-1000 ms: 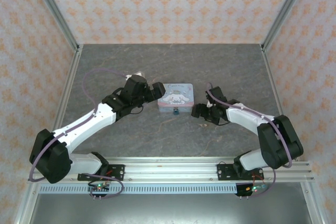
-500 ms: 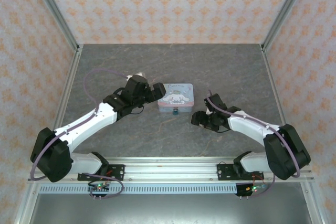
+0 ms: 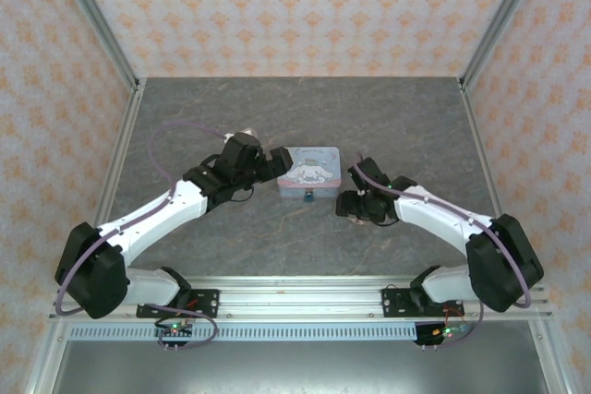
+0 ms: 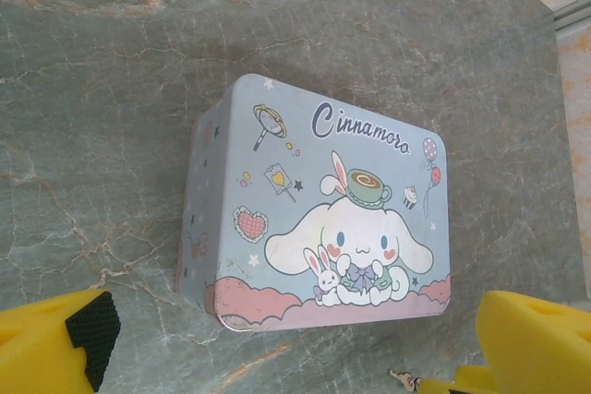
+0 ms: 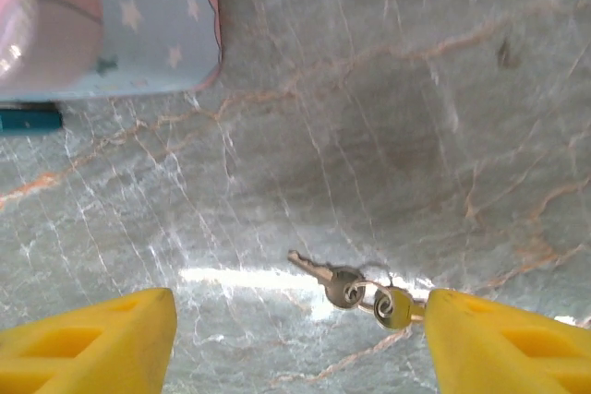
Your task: Unlock a padlock with a key
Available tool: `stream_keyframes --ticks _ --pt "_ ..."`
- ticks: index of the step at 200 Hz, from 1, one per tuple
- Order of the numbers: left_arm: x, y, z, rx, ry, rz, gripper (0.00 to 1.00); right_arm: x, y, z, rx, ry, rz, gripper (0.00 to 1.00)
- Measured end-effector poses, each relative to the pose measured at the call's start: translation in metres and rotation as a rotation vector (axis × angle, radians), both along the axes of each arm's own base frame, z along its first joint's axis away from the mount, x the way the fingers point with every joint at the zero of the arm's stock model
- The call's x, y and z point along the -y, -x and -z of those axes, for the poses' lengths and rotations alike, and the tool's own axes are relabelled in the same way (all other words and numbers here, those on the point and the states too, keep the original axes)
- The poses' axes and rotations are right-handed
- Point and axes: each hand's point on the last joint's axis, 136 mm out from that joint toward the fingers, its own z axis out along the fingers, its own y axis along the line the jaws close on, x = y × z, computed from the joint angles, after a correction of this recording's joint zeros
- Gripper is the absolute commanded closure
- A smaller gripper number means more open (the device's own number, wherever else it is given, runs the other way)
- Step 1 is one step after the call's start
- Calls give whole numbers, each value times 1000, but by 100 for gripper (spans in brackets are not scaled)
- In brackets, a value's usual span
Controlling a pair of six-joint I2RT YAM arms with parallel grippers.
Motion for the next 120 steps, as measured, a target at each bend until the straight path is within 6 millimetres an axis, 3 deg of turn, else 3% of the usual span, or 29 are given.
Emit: stream_keyframes --ticks 61,120 --pt "1 -2 1 1 1 0 0 2 5 27 -70 72 -78 29" --pt "3 -4 8 -10 -4 3 0 -4 16 35 -89 59 -109 35"
